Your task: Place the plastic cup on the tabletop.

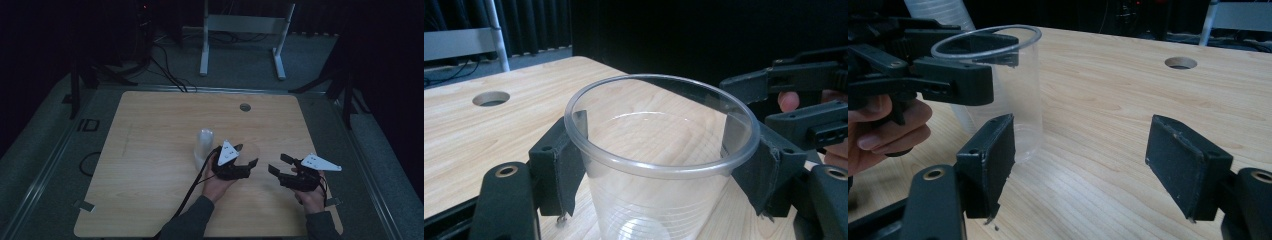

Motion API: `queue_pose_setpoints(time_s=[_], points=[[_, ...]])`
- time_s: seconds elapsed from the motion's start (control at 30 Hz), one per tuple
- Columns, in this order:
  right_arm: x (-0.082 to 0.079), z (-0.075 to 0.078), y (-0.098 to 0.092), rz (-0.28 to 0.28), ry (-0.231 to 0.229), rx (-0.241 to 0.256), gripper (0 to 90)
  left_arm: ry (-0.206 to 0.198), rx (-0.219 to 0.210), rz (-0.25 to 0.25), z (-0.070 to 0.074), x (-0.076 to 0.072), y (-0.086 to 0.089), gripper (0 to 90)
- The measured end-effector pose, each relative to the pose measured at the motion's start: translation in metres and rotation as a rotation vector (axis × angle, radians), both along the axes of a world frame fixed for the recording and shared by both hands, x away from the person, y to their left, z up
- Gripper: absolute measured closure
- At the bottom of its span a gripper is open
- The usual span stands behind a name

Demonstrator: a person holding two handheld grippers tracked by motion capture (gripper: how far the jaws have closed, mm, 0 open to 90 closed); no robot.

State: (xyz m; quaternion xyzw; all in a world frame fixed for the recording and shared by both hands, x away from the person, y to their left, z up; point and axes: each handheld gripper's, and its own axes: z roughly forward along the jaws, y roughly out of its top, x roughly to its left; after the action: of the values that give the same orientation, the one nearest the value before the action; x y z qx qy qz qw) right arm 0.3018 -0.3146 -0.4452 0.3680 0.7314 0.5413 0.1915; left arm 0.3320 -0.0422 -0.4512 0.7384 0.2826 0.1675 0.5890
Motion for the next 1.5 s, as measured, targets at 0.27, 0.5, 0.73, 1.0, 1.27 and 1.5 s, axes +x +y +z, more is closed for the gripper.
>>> queue_pose_setpoints(time_s=[0.27, 0.5, 0.73, 1.0, 1.27, 1.5], points=[[0.000, -0.001, 0.001, 0.004, 0.000, -0.006, 27.5, 0.011, -0.001, 0.002, -0.005, 0.000, 0.003, 27.8], [0.000, -0.001, 0.000, 0.002, 0.000, -0.003, 27.5, 0.015, 0.002, -0.001, -0.009, -0.001, 0.003, 27.8], [-0.001, 0.000, 0.000, 0.000, -0.001, -0.002, 27.5, 0.017, 0.003, 0.000, -0.012, -0.001, 0.002, 27.7], [-0.001, 0.000, -0.001, 0.000, 0.000, -0.003, 27.5, 0.026, 0.004, 0.009, -0.017, -0.001, 0.003, 27.7], [-0.001, -0.001, -0.001, 0.000, 0.000, -0.003, 27.5, 0.033, 0.014, 0.012, -0.022, 0.000, 0.004, 27.7], [-0.001, -0.001, 0.000, 0.002, 0.001, -0.005, 27.5, 0.035, 0.020, 0.015, -0.026, 0.000, 0.005, 27.7]])
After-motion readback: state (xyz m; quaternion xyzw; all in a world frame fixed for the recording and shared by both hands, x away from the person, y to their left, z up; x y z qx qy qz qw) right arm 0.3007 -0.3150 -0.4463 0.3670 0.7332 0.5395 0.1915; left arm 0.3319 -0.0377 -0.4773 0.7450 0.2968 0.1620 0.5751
